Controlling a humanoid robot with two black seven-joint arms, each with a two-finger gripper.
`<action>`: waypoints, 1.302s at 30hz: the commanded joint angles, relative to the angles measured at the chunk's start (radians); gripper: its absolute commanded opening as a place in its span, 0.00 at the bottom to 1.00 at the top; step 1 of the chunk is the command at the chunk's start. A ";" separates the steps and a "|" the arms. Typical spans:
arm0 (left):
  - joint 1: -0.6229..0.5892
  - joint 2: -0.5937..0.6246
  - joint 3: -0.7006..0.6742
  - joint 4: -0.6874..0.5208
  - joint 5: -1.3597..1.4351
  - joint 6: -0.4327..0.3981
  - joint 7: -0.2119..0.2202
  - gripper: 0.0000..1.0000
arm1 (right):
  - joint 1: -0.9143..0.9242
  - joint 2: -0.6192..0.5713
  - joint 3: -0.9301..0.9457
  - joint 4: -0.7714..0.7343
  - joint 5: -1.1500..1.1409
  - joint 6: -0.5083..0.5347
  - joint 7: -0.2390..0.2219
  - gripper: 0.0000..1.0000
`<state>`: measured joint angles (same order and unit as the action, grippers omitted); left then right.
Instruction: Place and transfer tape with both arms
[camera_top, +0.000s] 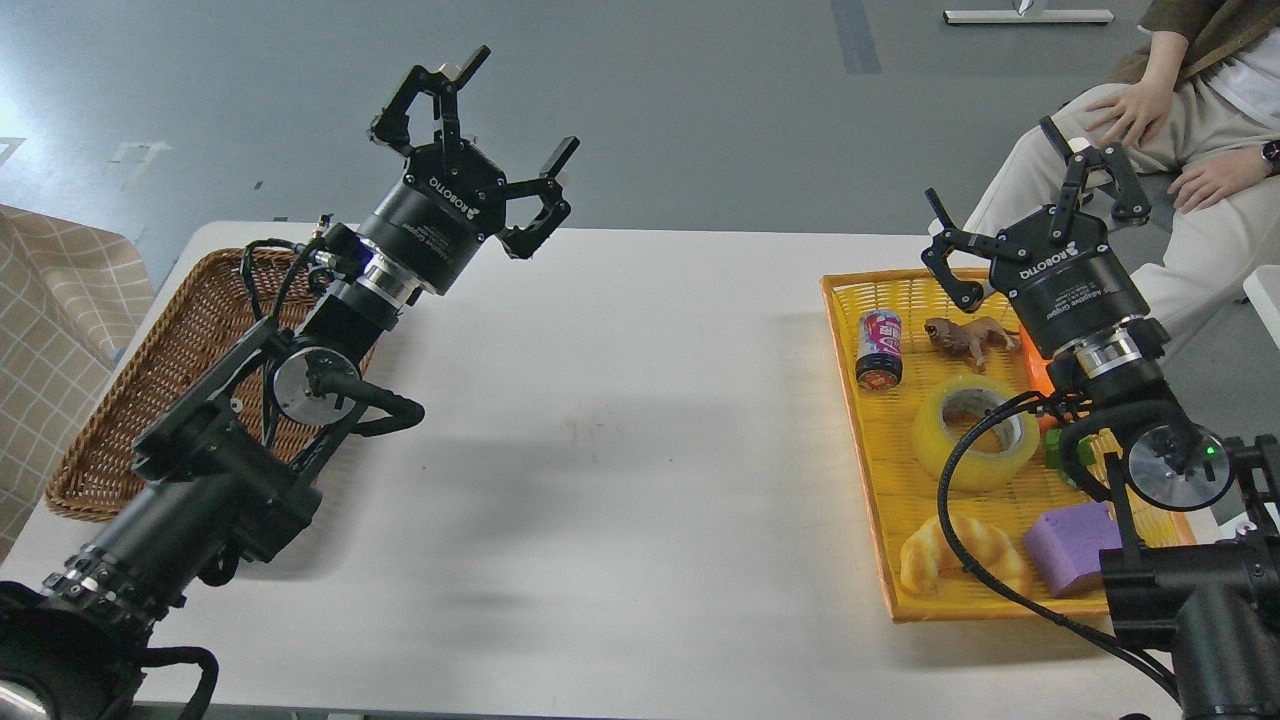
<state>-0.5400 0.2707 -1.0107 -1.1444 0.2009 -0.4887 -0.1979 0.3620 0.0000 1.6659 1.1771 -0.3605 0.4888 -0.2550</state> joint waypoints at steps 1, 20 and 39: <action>0.000 -0.005 0.000 0.000 0.000 0.000 0.000 0.98 | 0.000 0.000 0.002 0.001 0.000 0.000 0.000 1.00; 0.000 -0.002 0.000 0.000 0.002 0.000 0.000 0.98 | 0.000 0.000 0.002 -0.001 0.000 0.000 0.000 1.00; 0.002 0.005 0.000 0.000 0.002 0.000 0.000 0.98 | -0.011 -0.251 -0.155 0.015 -0.014 0.000 -0.015 1.00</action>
<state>-0.5399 0.2786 -1.0109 -1.1441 0.2021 -0.4887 -0.1979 0.3499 -0.1910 1.5542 1.1828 -0.3717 0.4885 -0.2702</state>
